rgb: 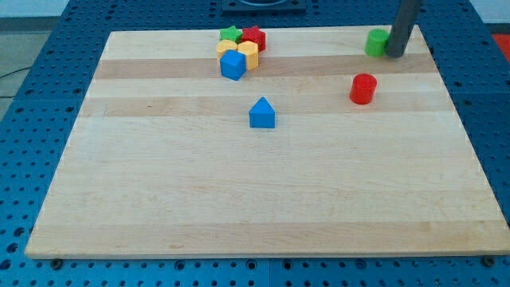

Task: Push the blue triangle into a green circle and red circle

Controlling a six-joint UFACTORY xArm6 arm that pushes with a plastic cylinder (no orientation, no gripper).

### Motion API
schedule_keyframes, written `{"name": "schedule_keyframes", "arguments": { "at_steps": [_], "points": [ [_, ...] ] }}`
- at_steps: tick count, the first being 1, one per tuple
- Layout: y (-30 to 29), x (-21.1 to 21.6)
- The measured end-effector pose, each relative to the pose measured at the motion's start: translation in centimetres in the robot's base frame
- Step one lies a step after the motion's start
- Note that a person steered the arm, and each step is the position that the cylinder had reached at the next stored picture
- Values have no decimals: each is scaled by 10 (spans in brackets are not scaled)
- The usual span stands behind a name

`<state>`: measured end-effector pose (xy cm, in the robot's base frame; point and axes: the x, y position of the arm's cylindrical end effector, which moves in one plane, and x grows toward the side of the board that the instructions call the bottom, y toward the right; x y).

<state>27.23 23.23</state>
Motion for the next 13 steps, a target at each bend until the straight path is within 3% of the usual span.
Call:
{"name": "schedule_keyframes", "arguments": {
  "at_steps": [1, 2, 4, 6, 8, 9, 10, 11, 13],
  "points": [
    [25, 74],
    [-3, 115],
    [-95, 96],
    [-147, 78],
    [-94, 15],
    [-102, 85],
    [-155, 202],
    [-262, 225],
    [-262, 155]
  ]
}}
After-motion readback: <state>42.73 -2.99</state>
